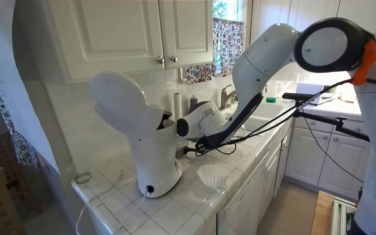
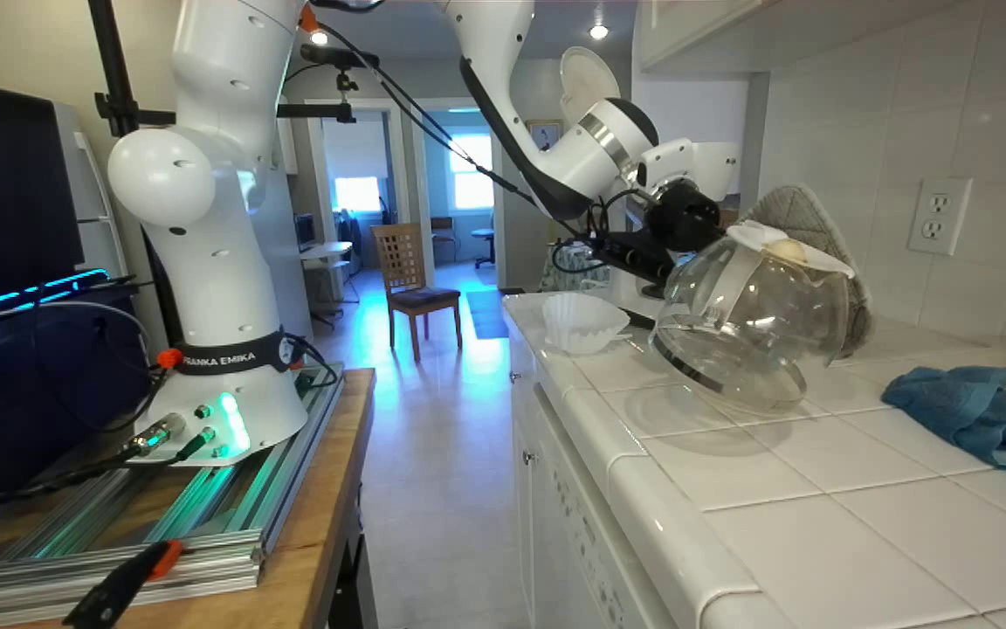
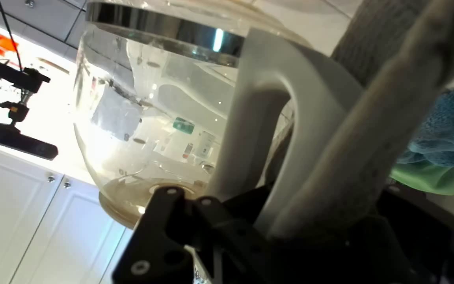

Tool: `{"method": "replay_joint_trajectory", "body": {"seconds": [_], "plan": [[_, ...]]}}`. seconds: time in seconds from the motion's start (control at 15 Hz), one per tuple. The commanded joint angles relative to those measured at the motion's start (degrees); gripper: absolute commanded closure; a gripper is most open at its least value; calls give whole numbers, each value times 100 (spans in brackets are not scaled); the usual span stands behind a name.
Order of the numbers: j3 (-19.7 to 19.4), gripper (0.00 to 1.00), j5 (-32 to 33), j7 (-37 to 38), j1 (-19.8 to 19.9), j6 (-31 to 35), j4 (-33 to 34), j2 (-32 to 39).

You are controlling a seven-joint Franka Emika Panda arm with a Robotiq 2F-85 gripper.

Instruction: Use the grey mat to pick up the coffee pot

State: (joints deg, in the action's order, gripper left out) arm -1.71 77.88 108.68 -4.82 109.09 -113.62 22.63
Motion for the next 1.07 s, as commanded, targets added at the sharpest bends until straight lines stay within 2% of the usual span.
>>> {"method": "replay_joint_trajectory", "body": {"seconds": [0.0, 0.47, 0.8, 1.0], "plan": [[80, 100, 345, 152, -109, -652, -2, -183], [268, 100, 895, 157, -188, -1377, -47, -363], [360, 100, 1073, 167, -135, -1424, -104, -401], [363, 100, 1202, 146, -61, -1194, -230, -453]]}}
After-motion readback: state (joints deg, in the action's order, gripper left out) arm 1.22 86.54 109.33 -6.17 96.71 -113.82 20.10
